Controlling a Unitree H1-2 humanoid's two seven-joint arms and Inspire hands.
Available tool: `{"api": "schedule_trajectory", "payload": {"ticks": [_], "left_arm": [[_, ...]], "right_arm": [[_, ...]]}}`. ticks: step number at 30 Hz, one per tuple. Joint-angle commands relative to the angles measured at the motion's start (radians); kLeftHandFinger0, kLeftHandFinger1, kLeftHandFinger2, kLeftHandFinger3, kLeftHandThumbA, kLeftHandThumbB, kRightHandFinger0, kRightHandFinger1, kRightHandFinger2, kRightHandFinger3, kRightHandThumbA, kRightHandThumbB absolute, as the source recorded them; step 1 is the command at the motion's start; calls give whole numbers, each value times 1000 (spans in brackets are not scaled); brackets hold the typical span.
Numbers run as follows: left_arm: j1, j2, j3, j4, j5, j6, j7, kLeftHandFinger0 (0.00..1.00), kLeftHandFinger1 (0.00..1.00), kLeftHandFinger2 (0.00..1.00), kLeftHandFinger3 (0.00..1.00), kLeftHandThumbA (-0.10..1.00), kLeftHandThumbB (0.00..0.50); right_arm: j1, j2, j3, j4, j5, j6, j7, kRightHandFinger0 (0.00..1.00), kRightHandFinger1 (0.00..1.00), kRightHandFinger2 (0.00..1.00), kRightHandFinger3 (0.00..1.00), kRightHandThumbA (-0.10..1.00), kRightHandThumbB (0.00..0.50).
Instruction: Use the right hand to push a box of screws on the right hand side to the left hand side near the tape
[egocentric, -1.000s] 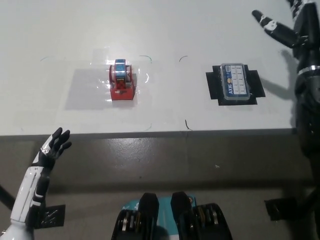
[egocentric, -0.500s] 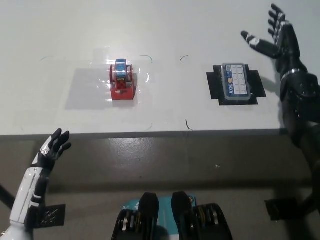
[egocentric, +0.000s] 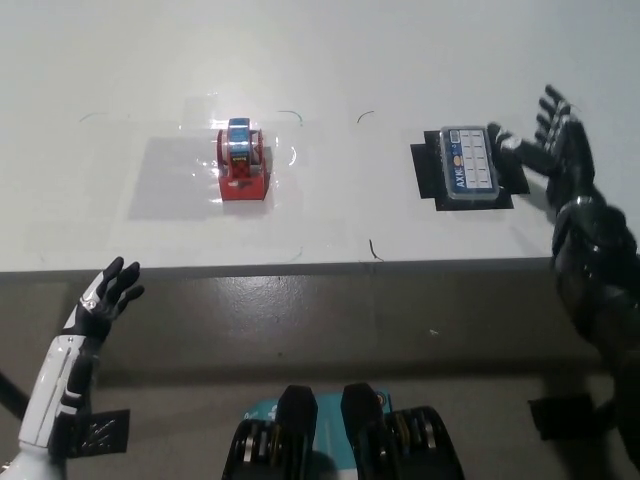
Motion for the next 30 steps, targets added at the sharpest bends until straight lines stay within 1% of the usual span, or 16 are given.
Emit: {"api": "schedule_trajectory", "payload": {"ticks": [1,2,3,5,6,9,11,12,13,15,18,20,21,23,25,30], "left_arm": [[-14,12,8,-41,-7,-11,-8,1000,1000,1000,1000,1000,94],[-17,13,8,-40,-2,-15,-8,1000,1000,1000,1000,1000,88],[-21,13,8,-41,-1,-11,-8,1000,1000,1000,1000,1000,93],[-23,12,8,-43,0,-8,-9,1000,1000,1000,1000,1000,84],[-23,11,8,-45,-1,-6,-9,1000,1000,1000,1000,1000,90],[-24,11,7,-47,-2,-6,-11,1000,1000,1000,1000,1000,90],[-28,14,8,-41,-9,-10,-14,1000,1000,1000,1000,1000,76],[-29,14,10,-43,-5,-9,-12,1000,1000,1000,1000,1000,69],[-29,15,11,-43,-5,-10,-12,1000,1000,1000,1000,1000,67],[-29,17,11,-42,-10,-12,-15,1000,1000,1000,1000,1000,67],[-29,16,9,-41,-16,-9,-17,1000,1000,1000,1000,1000,77],[-31,15,10,-41,-12,-13,-15,1000,1000,1000,1000,1000,78],[-32,13,10,-43,-11,-12,-14,1000,1000,1000,1000,1000,82],[-34,14,10,-47,-11,-8,-14,1000,1000,1000,1000,1000,82],[-36,14,11,-52,-15,0,-13,1000,1000,1000,1000,1000,79],[-41,18,9,-65,-22,17,-17,1000,1000,1000,1000,1000,99]], "right_arm": [[-33,13,-15,-5,35,-17,-5,1000,1000,1000,1000,829,216],[-30,18,-15,-5,38,-19,0,1000,1000,1000,1000,836,216],[-28,22,-12,-5,37,-14,2,1000,1000,1000,1000,857,203],[-29,31,-19,-3,49,0,5,1000,1000,1000,1000,850,199],[-26,38,-12,-3,44,4,8,1000,1000,1000,1000,860,186],[-22,47,14,-3,19,1,-2,1000,1000,1000,1000,904,180],[-22,55,23,1,16,-1,-7,1000,1000,1000,1000,922,206],[-22,59,24,0,18,-2,-2,1000,1000,1000,1000,928,205],[-23,62,24,1,22,-1,0,1000,1000,1000,1000,930,223],[-27,72,21,1,30,-1,8,1000,1000,1000,1000,931,237],[-33,84,21,-2,34,-4,17,1000,1000,1000,1000,931,224],[-37,95,16,-4,41,1,22,1000,1000,1000,1000,937,232],[-40,103,15,-5,44,1,18,1000,1000,1000,1000,945,226],[-44,114,9,-4,50,2,13,1000,1000,1000,1000,955,249],[-49,125,-3,-4,66,2,19,1000,1000,1000,1000,953,246],[-59,153,-12,-6,78,-1,15,1000,1000,1000,1000,976,227]]}}
